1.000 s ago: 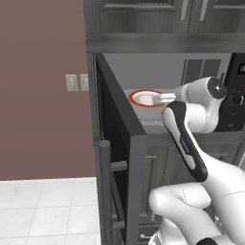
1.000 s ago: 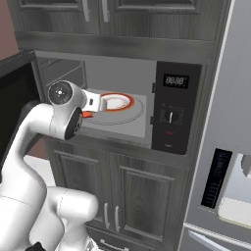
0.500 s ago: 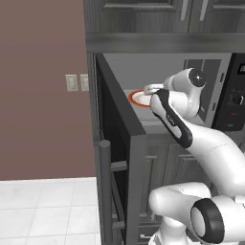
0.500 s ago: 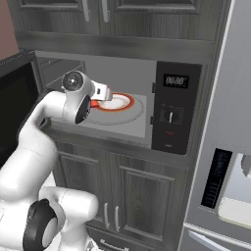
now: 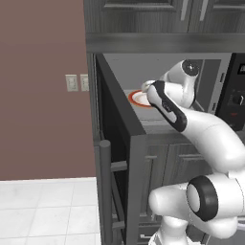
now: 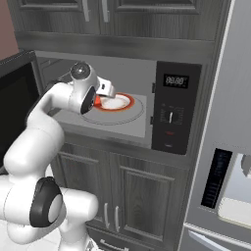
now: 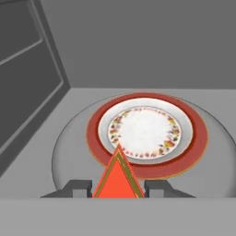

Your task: Pick the cheese from the counter and place it in the microwave.

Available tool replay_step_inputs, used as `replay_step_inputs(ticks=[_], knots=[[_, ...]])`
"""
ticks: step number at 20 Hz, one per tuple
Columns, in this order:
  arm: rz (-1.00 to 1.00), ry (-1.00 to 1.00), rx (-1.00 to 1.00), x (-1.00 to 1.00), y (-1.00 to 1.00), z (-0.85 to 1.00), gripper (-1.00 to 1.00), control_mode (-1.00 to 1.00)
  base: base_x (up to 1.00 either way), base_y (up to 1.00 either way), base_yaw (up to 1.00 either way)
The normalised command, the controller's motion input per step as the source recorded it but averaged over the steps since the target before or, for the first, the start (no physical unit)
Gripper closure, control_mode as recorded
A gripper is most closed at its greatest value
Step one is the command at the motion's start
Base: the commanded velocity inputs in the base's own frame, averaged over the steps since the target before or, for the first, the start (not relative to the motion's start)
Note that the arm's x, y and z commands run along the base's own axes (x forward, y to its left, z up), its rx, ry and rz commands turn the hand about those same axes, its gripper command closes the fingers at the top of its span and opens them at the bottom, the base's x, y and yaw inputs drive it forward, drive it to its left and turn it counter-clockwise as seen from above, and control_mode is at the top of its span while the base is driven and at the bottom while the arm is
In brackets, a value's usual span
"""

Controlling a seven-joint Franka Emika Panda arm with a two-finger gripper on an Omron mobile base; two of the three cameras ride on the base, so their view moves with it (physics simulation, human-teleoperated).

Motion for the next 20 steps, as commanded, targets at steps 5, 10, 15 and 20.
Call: replay_step_inputs(ticks=[5, 10, 15, 20], knots=[[0.00, -0.06, 0.00, 0.16, 0.00, -0.21, 1.00, -1.00, 0.00, 0.00, 0.00], [0.00, -0.01, 0.03, 0.48, -0.03, 0.00, 1.00, -1.00, 0.00, 0.00, 0.00], [0.00, 0.00, 0.03, 0.48, 0.00, -0.09, 1.00, -1.00, 0.00, 0.00, 0.00], [0.00, 0.00, 0.04, 0.32, -0.03, -0.15, 1.00, -1.00, 0.00, 0.00, 0.00]])
